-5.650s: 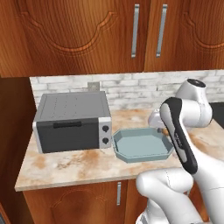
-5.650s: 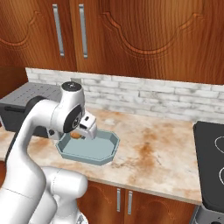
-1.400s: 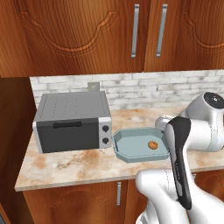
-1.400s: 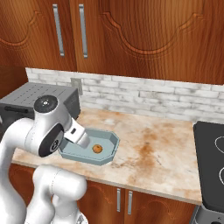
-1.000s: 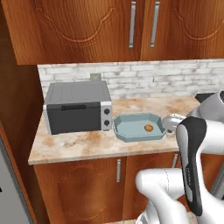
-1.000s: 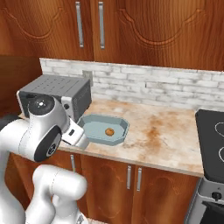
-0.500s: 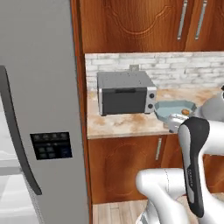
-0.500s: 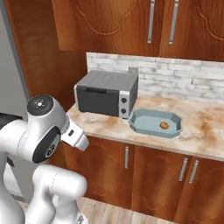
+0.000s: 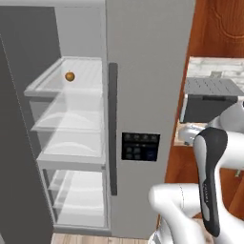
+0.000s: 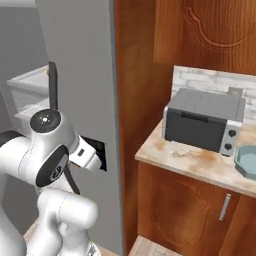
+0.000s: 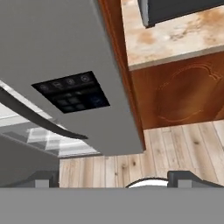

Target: Pick the tangerine and apple from the fridge and place them inside the tupperware on the counter.

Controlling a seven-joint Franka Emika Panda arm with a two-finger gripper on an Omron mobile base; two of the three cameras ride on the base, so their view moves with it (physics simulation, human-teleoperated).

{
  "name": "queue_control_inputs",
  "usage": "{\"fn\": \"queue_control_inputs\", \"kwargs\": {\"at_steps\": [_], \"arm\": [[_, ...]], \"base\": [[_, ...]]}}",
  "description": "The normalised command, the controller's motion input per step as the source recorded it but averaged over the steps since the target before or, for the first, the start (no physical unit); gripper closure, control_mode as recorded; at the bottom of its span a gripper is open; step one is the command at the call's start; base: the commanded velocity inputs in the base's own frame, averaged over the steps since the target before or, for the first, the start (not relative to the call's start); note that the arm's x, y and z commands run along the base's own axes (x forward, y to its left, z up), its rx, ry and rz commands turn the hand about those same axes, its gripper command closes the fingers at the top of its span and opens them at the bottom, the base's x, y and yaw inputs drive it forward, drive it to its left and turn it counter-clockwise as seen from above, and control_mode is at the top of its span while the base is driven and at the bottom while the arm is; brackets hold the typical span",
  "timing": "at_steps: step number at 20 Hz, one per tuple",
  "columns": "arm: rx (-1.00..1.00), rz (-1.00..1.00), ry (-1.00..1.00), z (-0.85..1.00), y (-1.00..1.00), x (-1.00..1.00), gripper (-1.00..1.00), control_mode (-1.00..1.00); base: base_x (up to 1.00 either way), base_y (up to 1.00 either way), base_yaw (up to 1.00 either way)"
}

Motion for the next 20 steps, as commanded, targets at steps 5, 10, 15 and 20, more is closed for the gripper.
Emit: {"fn": "queue_control_inputs", "kwargs": {"at_steps": [5,10,15,20], "arm": [[0.0,0.0,0.0,0.0,0.0,0.0,-1.0,1.0],[0.0,0.0,0.0,0.0,0.0,0.0,-1.0,1.0],[0.0,0.0,0.0,0.0,0.0,0.0,-1.0,1.0],[0.0,0.0,0.0,0.0,0.0,0.0,-1.0,1.0]], "base": [[0.14,0.7,0.05],[0.09,0.71,0.07],[0.26,0.59,0.01],[0.32,0.38,0.0]]}}
